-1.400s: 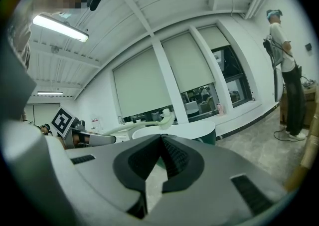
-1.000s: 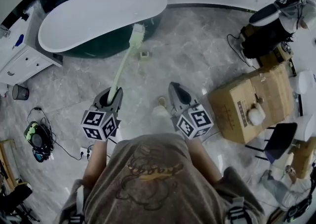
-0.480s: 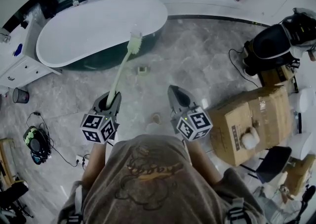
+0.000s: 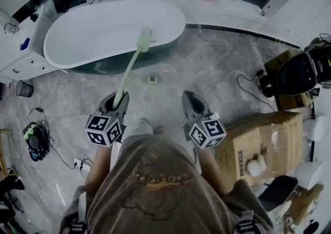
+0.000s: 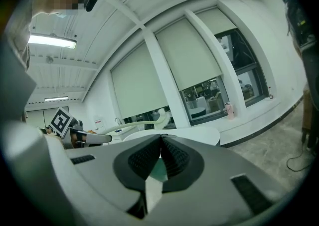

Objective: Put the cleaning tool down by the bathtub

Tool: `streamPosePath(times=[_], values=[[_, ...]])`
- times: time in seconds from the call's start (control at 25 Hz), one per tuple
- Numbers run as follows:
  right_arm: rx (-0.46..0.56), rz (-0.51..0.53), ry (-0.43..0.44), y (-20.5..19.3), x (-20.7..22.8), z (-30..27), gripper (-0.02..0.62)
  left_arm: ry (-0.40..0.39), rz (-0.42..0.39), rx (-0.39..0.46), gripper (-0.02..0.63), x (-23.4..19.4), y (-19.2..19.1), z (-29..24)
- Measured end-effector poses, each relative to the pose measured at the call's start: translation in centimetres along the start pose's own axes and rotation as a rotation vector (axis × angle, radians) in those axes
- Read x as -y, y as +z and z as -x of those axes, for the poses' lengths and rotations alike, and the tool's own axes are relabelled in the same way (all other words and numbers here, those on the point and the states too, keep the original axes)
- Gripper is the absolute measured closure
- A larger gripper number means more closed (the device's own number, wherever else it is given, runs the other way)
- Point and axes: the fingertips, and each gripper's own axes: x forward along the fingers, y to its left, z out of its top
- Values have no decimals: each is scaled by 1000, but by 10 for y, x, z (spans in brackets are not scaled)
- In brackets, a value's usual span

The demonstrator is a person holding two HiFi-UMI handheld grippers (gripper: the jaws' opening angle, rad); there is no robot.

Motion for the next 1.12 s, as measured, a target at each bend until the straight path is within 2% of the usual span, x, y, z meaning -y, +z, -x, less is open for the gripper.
streamPosePath(times=[0.2, 0.72, 1.12], values=[[-3, -8, 12, 7, 13, -24, 597, 14, -13, 18, 532, -9, 17, -23], [2, 7, -20, 38, 55, -103, 597, 1, -13, 25, 532, -55, 58, -103], [-30, -1, -30, 35, 69, -155, 597, -5, 3, 2, 532, -93, 65, -148]])
